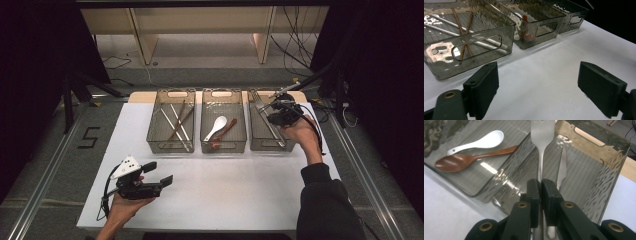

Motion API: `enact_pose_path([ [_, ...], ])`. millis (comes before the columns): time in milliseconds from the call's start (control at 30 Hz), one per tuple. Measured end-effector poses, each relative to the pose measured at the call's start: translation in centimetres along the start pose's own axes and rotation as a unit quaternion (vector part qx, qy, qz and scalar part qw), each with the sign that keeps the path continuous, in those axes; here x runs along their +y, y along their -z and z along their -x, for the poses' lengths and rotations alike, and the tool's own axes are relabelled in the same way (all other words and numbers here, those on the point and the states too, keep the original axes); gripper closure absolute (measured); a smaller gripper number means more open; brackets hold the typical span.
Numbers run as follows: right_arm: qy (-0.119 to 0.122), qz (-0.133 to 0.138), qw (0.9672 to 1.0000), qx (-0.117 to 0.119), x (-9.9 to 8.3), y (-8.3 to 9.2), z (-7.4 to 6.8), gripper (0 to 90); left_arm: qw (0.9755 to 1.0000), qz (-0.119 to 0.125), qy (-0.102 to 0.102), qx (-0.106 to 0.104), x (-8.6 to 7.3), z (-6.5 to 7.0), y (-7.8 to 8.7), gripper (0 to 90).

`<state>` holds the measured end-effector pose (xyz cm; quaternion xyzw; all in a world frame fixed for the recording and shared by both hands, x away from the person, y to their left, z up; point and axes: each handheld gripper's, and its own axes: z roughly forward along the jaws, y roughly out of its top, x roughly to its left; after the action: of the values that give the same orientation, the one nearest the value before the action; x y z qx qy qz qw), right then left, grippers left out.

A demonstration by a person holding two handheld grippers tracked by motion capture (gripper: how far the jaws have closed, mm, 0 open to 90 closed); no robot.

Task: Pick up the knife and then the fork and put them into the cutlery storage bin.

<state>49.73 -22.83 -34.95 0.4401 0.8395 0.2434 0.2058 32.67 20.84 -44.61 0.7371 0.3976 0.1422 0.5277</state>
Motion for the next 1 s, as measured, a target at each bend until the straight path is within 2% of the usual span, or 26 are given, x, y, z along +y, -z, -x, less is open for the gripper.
enact_pose_path([
  [600,-0.013,0.005,0.9992,-0.037,0.4,-1.9,1.5,85.0,1.0000,-0.002,-0.001,-0.002,0.0,0.0,0.0,16.7],
  [1000,-0.017,0.005,0.9988,-0.047,0.0,-2.9,1.7,84.9,1.0000,-0.002,-0.001,-0.001,0.0,0.0,0.0,16.7],
])
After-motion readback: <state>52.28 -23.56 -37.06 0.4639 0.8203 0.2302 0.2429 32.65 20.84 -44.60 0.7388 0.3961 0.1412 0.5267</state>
